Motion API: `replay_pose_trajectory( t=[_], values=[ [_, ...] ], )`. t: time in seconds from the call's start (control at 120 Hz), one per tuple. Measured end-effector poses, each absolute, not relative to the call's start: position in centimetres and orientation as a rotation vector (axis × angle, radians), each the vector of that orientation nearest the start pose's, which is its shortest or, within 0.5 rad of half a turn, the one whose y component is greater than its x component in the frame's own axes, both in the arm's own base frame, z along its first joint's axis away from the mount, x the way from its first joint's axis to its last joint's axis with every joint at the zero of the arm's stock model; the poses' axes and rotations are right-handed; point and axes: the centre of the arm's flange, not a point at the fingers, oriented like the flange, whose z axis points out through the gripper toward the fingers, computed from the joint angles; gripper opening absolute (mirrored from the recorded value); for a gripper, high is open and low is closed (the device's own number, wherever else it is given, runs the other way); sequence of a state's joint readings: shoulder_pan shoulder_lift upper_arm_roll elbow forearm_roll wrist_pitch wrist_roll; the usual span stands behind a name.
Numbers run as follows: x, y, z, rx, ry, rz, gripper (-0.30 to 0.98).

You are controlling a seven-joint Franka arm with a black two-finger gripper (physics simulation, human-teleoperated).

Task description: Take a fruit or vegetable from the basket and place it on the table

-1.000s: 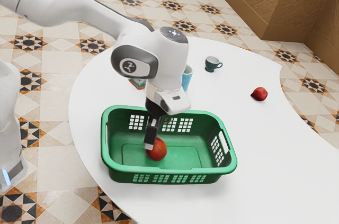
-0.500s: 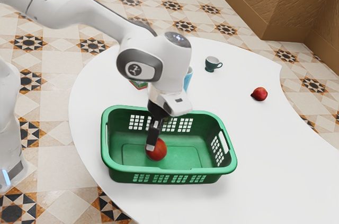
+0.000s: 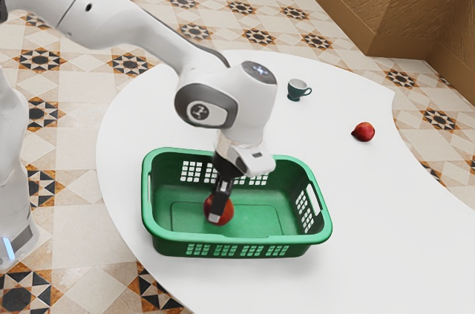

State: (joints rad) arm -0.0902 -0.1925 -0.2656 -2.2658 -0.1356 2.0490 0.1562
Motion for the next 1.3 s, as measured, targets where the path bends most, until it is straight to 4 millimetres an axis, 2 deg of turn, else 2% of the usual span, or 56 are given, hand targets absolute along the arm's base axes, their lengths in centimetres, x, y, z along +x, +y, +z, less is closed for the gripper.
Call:
replay_pose_trajectory(
  t=[0.258, 0.433, 0.592, 0.667, 0.867, 0.917, 0.992, 1.008, 1.083, 1.142, 1.2, 1.25, 1.3],
  values=[
    [45.2, -18.1, 42.6, -3.131, 0.709, 0.073, 0.66],
    [45.2, -18.2, 42.5, -3.136, 0.704, 0.073, 0.42],
    [45.5, -18.2, 44.0, -3.134, 0.700, 0.021, 0.39],
    [46.0, -18.4, 47.1, -3.133, 0.706, -0.070, 0.37],
    [48.4, -18.6, 59.4, -3.118, 0.722, -0.338, 0.33],
    [48.3, -20.7, 61.3, -3.097, 0.791, -0.359, 0.33],
    [48.5, -23.5, 62.9, -3.078, 0.881, -0.361, 0.33],
    [48.9, -23.9, 63.2, -3.079, 0.894, -0.361, 0.33],
    [53.4, -25.3, 65.1, -3.089, 0.945, -0.380, 0.33],
    [56.9, -25.3, 65.0, -3.105, 0.952, -0.369, 0.33],
    [60.9, -25.0, 62.8, -3.129, 0.946, -0.315, 0.34],
    [63.3, -26.4, 59.9, -3.137, 0.981, -0.254, 0.33],
    [64.9, -28.0, 57.2, -3.132, 1.015, -0.201, 0.32]
  ],
)
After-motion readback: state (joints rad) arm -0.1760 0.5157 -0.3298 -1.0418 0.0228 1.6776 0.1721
